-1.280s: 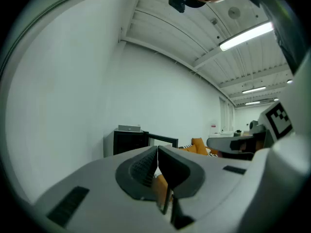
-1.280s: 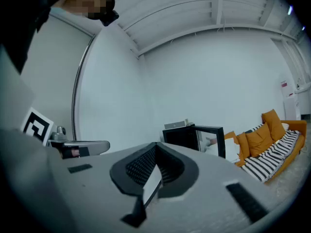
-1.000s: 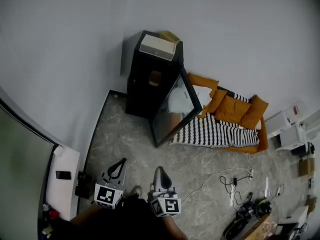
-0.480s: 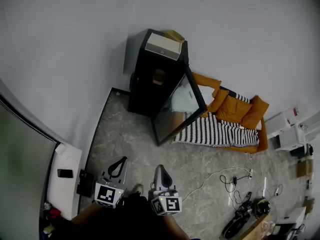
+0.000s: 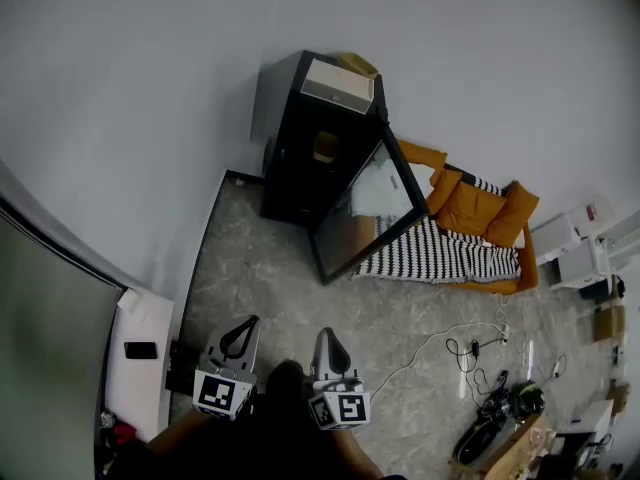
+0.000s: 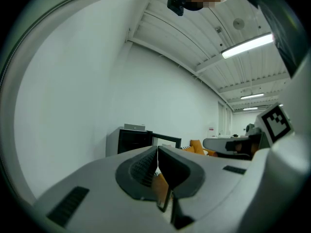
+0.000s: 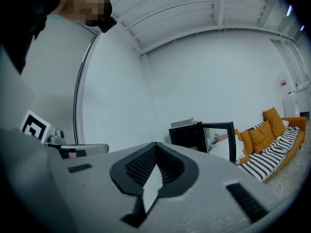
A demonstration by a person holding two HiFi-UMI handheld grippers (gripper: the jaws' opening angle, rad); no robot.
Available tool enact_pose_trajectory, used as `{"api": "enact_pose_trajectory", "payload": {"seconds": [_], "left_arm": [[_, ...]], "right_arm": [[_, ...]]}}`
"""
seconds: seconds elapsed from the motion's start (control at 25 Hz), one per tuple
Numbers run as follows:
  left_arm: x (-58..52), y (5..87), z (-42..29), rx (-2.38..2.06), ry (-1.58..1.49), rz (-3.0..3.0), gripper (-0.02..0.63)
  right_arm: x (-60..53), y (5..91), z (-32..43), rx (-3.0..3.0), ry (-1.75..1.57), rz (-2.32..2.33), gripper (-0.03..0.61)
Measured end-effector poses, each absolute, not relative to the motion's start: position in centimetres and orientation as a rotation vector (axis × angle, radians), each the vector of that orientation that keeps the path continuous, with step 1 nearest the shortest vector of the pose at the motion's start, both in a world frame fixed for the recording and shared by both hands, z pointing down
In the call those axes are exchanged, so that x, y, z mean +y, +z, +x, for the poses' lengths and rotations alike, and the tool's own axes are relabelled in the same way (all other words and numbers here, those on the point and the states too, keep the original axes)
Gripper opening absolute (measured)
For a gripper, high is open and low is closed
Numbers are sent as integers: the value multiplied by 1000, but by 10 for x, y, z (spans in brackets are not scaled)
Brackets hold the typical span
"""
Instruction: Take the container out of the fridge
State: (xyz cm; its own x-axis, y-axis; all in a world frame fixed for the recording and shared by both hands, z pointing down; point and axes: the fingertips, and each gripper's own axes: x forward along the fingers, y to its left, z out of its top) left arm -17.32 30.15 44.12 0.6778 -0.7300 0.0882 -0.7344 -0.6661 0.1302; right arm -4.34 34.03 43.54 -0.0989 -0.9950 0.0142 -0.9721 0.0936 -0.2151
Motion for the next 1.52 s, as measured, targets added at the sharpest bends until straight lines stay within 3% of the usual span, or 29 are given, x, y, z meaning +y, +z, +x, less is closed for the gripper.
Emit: {"api": "enact_pose_trajectory", "payload": {"seconds": [0.56, 1.52], "left_arm": [[229, 465, -167, -1255, 69, 2697, 5], [13, 450, -20, -1345, 58, 2625, 5]], "right_arm": [[252, 448, -28, 2225, -284, -1970, 2], [9, 463, 118, 2351, -319, -1878, 0]]}}
